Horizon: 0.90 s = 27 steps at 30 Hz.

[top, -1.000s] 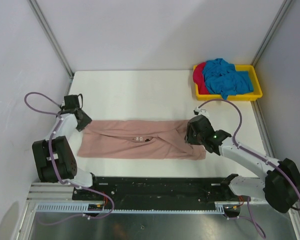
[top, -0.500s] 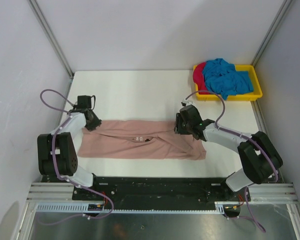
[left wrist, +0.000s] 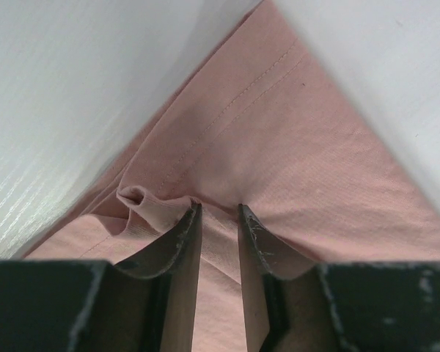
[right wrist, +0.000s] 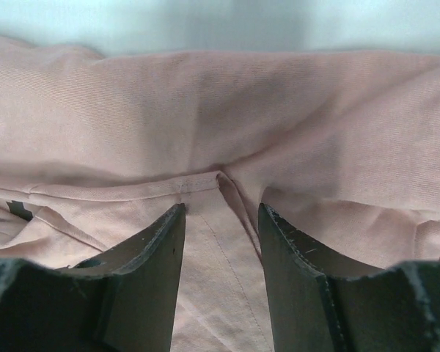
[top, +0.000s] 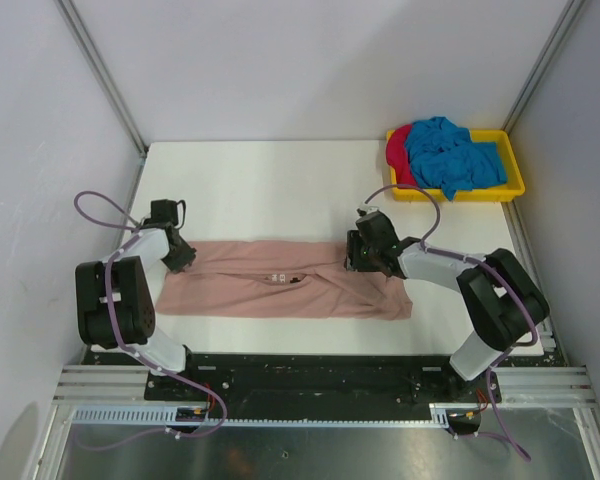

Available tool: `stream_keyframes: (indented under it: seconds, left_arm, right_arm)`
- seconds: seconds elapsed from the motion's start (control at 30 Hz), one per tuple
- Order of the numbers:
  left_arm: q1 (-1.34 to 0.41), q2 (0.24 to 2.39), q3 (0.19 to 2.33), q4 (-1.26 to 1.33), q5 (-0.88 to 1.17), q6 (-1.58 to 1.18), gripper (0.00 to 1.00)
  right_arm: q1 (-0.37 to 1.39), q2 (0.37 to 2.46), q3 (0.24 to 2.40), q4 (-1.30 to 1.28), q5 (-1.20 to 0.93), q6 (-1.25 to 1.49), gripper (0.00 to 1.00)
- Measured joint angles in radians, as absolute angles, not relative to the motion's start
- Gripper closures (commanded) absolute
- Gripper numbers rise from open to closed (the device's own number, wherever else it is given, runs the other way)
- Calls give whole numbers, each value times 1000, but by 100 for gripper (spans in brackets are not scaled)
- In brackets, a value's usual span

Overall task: Fold and stack the t-shirts
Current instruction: Fold the other side of the tshirt into a rectangle

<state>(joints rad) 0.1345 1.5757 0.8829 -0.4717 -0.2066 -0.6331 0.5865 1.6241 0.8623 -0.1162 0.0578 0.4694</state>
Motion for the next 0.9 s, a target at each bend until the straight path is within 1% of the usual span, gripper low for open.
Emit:
stream_keyframes:
  seconds: [0.2,0.3,0.37,0.47,0.53,0.57,0.67,0.9]
  left_arm:
    - [134,1577,883,-471,-207,-640,69]
    - [134,1577,883,-469,-206,-640,69]
    - [134,1577,883,-469,-206,-640,69]
    - [134,1577,883,-469,-202,-640,69]
    - [134,1577,883,-469,-198,-640,70]
    - [134,1577,883,-469,-195,-640,70]
    - [134,1574,883,-468,-179,-639,69]
    - [132,1531,883,-469,-136,-631,69]
  right_arm:
    - [587,1633,863,-93,40,470,54]
    - [588,1640,866,-88,33,470,60]
    - [589,1645,866,-83,27,471,69]
    - [594,1650,866,-84,9,475,89]
    - [599,1650,866,-84,2,477,96]
    - [603,1650,866,-85,-1,480,98]
    - [619,1647,866,-92,-7,482,100]
    - [691,1589,866,-149,4,488,100]
